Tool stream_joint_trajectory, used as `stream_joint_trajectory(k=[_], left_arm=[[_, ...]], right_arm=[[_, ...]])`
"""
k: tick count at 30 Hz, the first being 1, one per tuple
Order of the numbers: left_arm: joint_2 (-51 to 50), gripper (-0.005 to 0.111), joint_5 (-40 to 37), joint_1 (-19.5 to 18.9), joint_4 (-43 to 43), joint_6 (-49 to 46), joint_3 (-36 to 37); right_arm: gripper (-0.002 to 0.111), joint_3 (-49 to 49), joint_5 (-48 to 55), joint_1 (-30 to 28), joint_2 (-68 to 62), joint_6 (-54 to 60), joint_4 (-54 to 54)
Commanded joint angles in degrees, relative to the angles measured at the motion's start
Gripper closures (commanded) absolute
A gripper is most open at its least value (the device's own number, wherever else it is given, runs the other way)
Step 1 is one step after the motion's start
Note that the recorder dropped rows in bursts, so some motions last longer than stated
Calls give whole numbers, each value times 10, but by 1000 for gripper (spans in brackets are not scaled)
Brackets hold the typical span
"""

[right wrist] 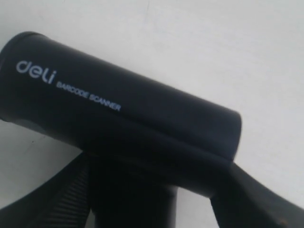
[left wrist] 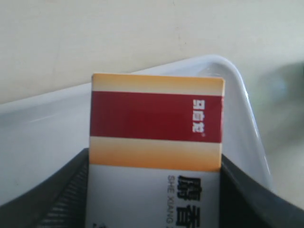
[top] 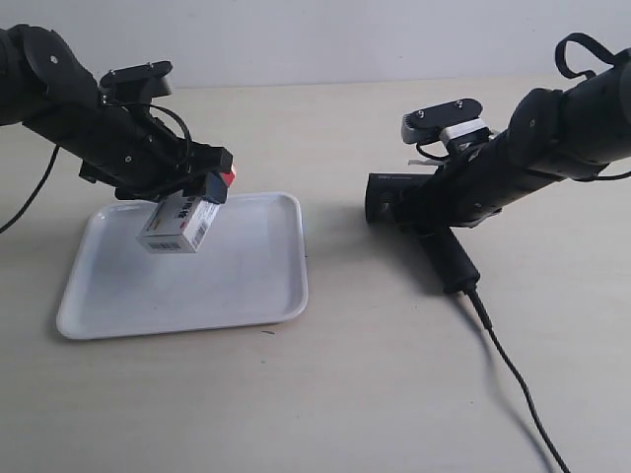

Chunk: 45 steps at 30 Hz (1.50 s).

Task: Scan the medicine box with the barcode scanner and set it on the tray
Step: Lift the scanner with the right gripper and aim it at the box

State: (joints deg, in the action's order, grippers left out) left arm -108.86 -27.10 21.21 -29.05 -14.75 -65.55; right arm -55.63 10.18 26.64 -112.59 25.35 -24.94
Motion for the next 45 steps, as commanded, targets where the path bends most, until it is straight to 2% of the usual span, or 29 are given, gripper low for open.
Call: stream_joint_trajectory(k=[1,7,11,13,18,21,34,45], left_arm=[[2,106,9,-2,-1,5,2],[2,106,14,-2,-1,5,2],[2,106,14,-2,-1,5,2],[2,106,14,-2,-1,5,2],[2,106,13,-2,-1,6,2],[2,106,13,-2,-1,6,2],[2,106,15,-2,0,4,2],[2,106,15,-2,1,4,2]], right_arm=[[86,3,13,1,-14,6,9],[108,3,23,1,-7,2,9],[108,3,30,1,-14,-6,9],[103,3,30,1,-20,-28,9],[77,3,26,1,-21,-28,10],[67,3,29,1,-21,-28,10],[36,2,69,1,24,-59,6],[36,2,50,1,25,-59,12]])
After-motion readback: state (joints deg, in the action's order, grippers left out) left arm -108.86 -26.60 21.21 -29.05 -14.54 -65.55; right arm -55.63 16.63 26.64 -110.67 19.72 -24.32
